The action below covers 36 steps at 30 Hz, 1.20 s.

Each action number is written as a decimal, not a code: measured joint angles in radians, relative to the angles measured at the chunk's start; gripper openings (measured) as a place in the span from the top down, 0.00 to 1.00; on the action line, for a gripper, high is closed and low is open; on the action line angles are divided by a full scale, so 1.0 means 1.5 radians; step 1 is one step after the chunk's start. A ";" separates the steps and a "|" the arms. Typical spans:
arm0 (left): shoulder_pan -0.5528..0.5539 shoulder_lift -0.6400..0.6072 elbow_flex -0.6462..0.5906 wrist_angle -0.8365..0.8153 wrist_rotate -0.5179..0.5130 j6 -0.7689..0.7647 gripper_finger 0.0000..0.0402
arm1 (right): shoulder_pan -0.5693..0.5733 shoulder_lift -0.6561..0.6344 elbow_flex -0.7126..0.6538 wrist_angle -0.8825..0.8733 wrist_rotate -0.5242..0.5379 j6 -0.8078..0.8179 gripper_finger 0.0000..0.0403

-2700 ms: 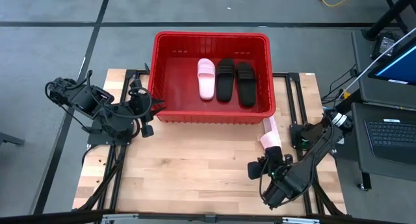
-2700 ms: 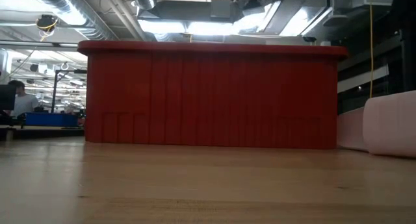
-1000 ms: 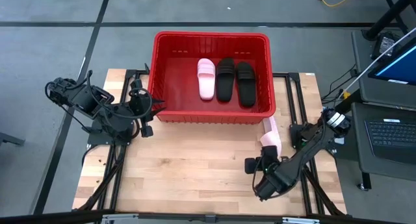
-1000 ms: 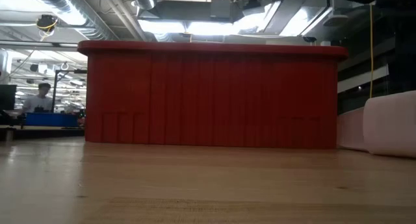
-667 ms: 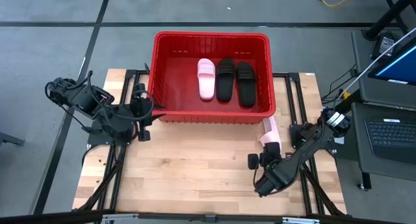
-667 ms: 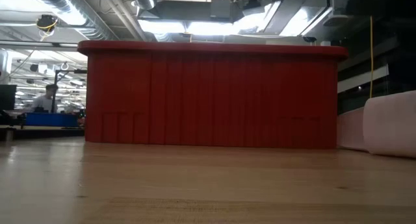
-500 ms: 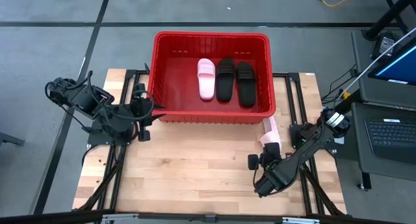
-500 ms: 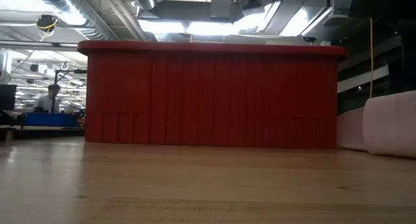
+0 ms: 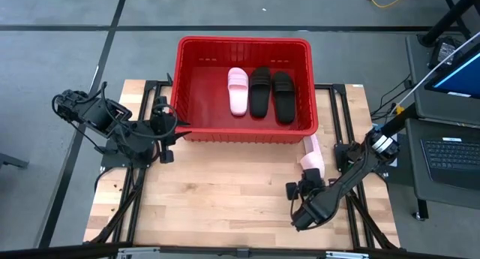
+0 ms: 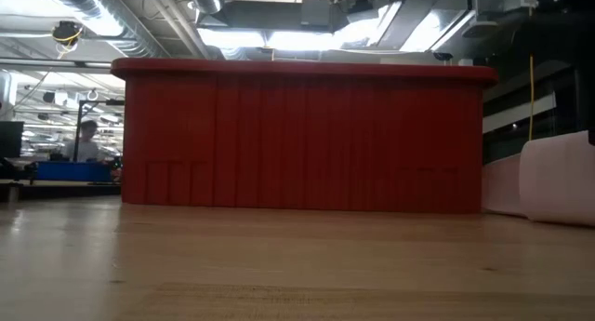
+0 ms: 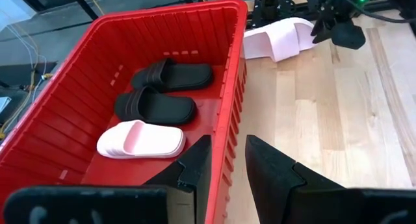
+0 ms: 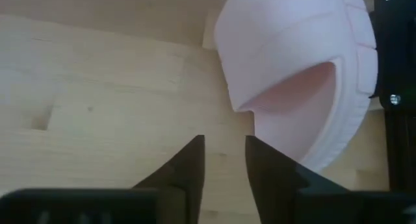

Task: Pick and place slides into bin
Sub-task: Put the pink slipper into the red bin

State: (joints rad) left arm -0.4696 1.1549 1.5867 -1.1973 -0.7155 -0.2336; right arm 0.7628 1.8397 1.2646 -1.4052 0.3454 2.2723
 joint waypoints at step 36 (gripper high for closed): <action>0.000 0.000 0.000 0.000 -0.001 -0.010 0.78 | -0.091 -0.002 -0.203 0.185 0.044 0.028 0.61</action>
State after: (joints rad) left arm -0.4696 1.1549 1.5866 -1.1967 -0.7166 -0.2485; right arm 0.6268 1.8364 0.9605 -1.1284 0.4114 2.3147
